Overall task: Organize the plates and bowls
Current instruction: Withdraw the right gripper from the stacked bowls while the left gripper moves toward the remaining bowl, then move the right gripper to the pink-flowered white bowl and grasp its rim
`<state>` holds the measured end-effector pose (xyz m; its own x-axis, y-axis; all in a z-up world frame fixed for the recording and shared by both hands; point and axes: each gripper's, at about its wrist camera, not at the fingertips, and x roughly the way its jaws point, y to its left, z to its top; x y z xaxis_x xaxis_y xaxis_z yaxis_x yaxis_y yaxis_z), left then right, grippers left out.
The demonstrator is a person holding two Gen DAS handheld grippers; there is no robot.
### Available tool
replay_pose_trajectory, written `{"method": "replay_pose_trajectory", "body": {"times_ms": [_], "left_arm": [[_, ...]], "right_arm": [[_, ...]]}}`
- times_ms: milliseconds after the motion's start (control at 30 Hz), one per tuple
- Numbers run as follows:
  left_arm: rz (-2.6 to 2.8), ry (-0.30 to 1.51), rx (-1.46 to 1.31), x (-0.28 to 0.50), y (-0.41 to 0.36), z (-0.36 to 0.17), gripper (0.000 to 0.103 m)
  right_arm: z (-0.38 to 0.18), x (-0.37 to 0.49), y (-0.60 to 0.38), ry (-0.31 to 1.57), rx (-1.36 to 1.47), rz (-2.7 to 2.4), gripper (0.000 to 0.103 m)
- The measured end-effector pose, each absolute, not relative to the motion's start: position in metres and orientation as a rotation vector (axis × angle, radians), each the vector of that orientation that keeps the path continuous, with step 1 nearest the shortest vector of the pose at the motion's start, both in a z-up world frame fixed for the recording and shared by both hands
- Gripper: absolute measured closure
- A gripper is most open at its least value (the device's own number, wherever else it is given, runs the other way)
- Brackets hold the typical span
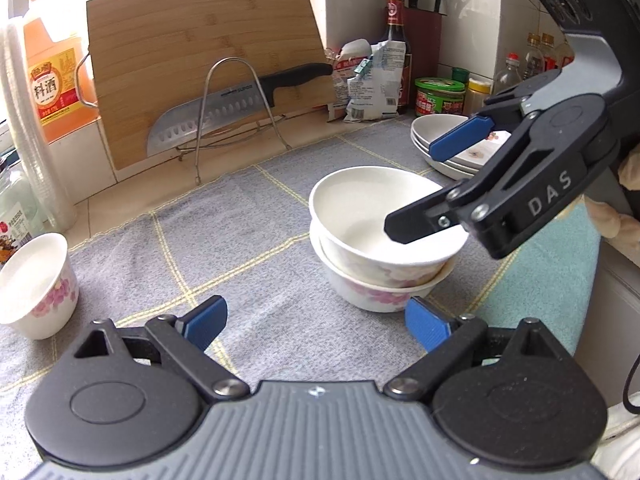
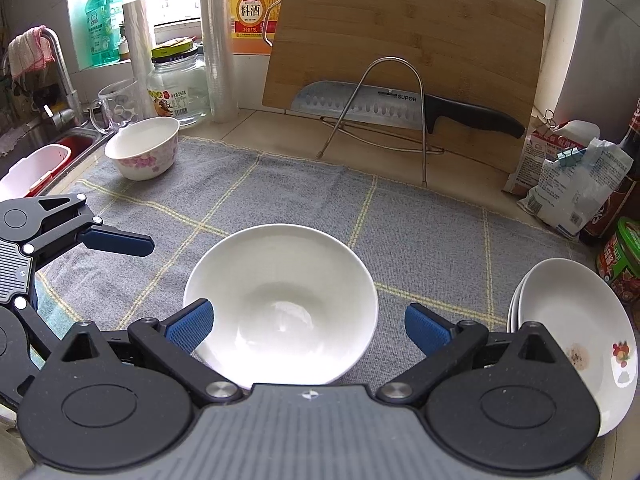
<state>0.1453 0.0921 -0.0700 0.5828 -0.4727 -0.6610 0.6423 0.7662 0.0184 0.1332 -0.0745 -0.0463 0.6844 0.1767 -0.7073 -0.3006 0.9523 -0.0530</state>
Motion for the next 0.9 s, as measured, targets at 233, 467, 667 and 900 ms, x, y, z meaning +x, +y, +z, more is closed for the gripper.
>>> {"method": "replay_pose_trajectory", "body": {"times_ms": [233,467,667,900], "left_arm": [[-0.536,0.683,0.241,0.155,0.133,-0.071,0.007],[-0.352,0.705,0.196,0.175,0.185,-0.082,0.007],[-0.257,0.712,0.176,0.187,0.219,-0.088,0.007],[-0.222,0.747,0.162,0.201,0.235,-0.101,0.007]], "right_arm": [[-0.029,0.142,-0.041,0.738,-0.242,0.313,0.000],[-0.017,0.155,0.009,0.710,-0.326,0.401,0.000],[-0.017,0.176,0.044,0.712,-0.338,0.467,0.000],[-0.023,0.198,0.078,0.736,-0.366,0.523,0.000]]}}
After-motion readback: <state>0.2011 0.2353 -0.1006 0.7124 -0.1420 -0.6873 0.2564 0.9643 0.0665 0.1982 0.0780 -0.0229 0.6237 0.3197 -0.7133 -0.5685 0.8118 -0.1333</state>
